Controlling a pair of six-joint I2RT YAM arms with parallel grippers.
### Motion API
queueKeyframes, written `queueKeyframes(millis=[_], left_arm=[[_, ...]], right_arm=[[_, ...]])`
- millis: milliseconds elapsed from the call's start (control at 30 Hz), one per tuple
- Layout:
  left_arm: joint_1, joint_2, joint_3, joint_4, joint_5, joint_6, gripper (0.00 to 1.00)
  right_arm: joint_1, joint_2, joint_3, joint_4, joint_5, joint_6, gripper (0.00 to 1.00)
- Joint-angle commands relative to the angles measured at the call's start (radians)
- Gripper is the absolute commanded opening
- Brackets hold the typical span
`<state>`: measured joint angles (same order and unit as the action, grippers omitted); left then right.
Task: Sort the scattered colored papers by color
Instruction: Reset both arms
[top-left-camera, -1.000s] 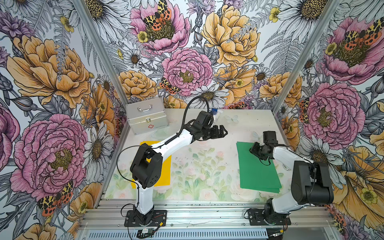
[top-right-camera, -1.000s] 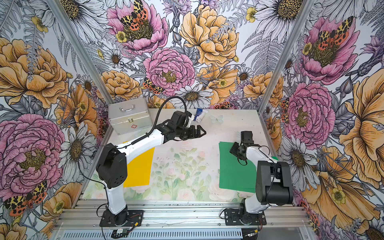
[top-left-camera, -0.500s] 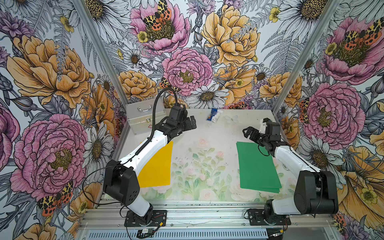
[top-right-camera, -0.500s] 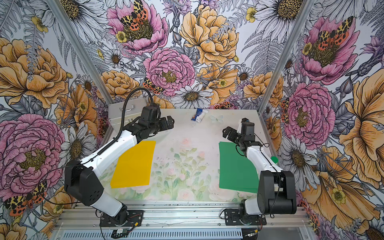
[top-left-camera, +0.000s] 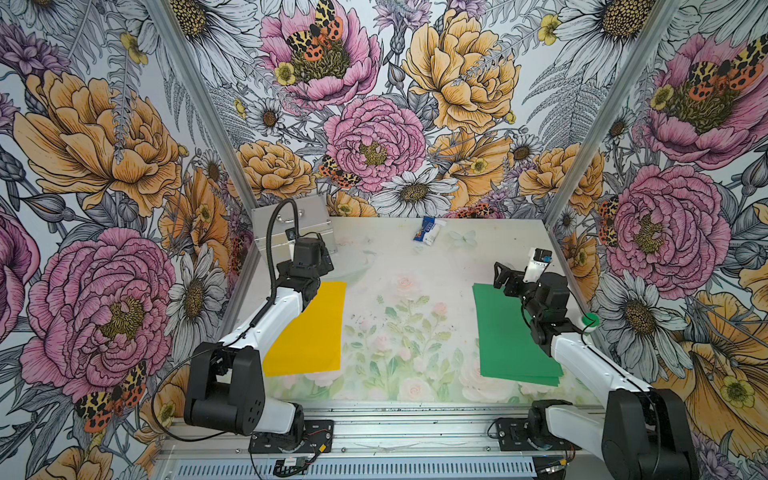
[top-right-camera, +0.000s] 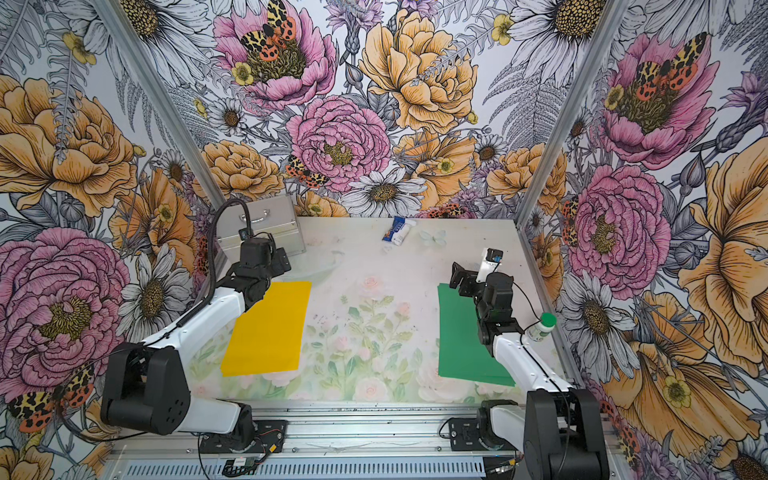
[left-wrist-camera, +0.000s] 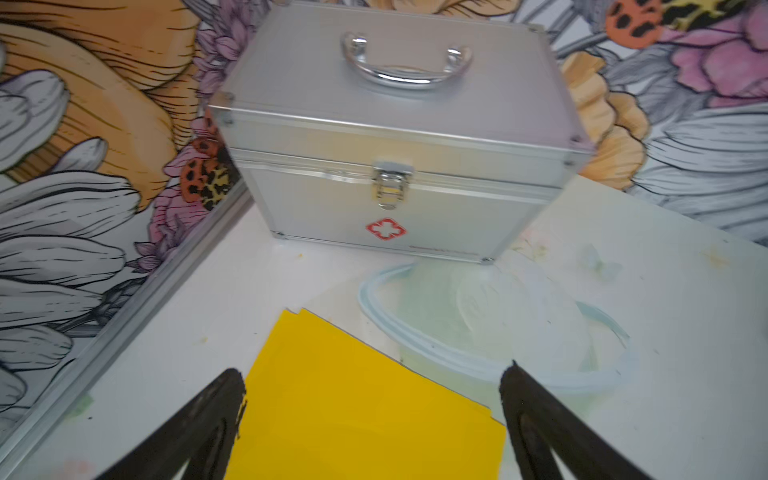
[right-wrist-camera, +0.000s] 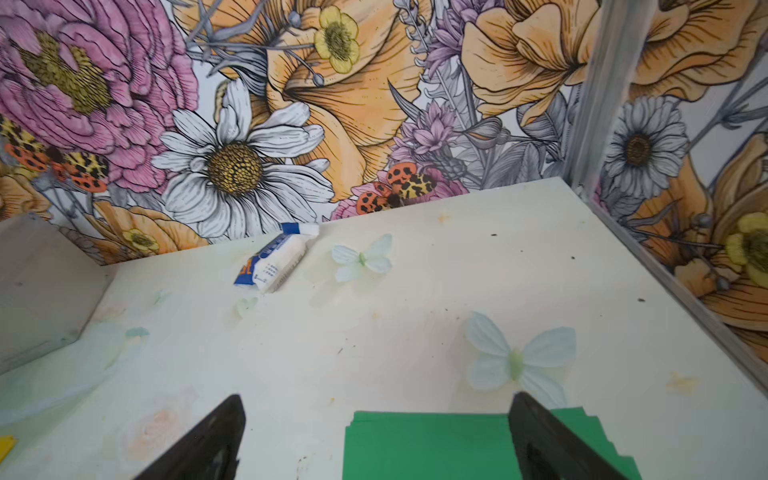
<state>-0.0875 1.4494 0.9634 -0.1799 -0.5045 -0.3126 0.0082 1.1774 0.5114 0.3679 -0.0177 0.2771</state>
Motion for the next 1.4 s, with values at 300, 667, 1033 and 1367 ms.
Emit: queueKeyframes(millis=[300, 667, 1033, 1367], left_arm=[[0.128, 0.160, -0.134, 0.260, -0.117, 0.071, 0.98], [-0.026, 0.026, -0.509, 0.917, -0.104, 0.287, 0.98], [0.015, 0.142, -0.742, 1.486, 0.186, 0.352, 0.98], [0.071, 0.093, -0.596, 1.128, 0.263, 0.300, 0.98]], right_arm=[[-0.021, 0.089, -0.146, 0.281, 0.349, -0.091, 0.99], [-0.016, 0.265, -0.196, 0.552, 0.300, -0.139, 1.00], [-0.010, 0.362, -0.143, 0.560, 0.254, -0.172, 1.00], [-0.003, 0.353, -0.133, 0.520, 0.267, -0.174, 1.00]])
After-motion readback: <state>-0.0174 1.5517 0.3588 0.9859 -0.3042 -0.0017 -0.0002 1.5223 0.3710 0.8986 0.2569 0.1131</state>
